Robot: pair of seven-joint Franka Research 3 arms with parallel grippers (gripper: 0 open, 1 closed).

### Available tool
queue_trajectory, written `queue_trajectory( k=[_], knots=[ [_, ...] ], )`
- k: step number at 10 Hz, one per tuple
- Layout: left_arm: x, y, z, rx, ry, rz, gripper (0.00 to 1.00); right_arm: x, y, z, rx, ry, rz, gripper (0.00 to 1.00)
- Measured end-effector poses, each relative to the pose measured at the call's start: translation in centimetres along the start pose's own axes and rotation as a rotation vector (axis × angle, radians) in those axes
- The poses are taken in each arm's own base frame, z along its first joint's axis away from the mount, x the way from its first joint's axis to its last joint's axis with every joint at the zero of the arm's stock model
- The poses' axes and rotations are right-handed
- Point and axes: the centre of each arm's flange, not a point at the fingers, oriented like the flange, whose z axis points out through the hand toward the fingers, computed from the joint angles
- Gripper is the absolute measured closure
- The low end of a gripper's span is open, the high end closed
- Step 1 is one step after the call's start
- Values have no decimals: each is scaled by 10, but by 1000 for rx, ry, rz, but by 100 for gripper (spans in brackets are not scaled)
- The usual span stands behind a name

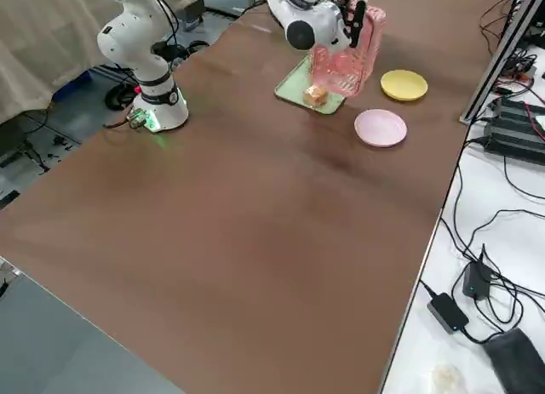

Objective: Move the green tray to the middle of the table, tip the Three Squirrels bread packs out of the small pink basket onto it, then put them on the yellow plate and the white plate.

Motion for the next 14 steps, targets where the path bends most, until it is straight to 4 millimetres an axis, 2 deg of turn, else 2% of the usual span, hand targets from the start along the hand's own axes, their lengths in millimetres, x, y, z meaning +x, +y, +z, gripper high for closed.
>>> queue_trajectory(
  k=[1, 3, 4, 5, 6, 8, 10, 12, 14],
  knots=[
    [-7, 29, 3, -19, 16, -43, 0, 2, 9, -30, -90, -9, -30, 93],
    [-37, 118, 5, -60, 23, -105, 0, 4, 26, -84, -237, -22, -60, 93],
    [-55, 156, 7, -76, 18, -107, 0, 1, 34, -104, -301, -49, -65, 93],
    [-71, 186, 12, -95, 5, -96, 0, -3, 41, -123, -375, -88, -55, 93],
    [-83, 207, 20, -104, -14, -93, 0, -8, 41, -136, -464, -124, -27, 93],
    [-93, 227, 45, -87, -38, -110, 0, -16, 30, -148, -623, -153, 61, 93],
    [-83, 228, 67, -78, -50, -127, 0, -15, 29, -149, -767, -120, 159, 93],
    [-71, 225, 79, -86, -68, -157, 0, -13, 33, -140, -900, -66, 220, 93],
    [-67, 236, 100, -59, -74, -201, 0, -21, 53, -128, -981, -48, 201, 93]
  ],
)
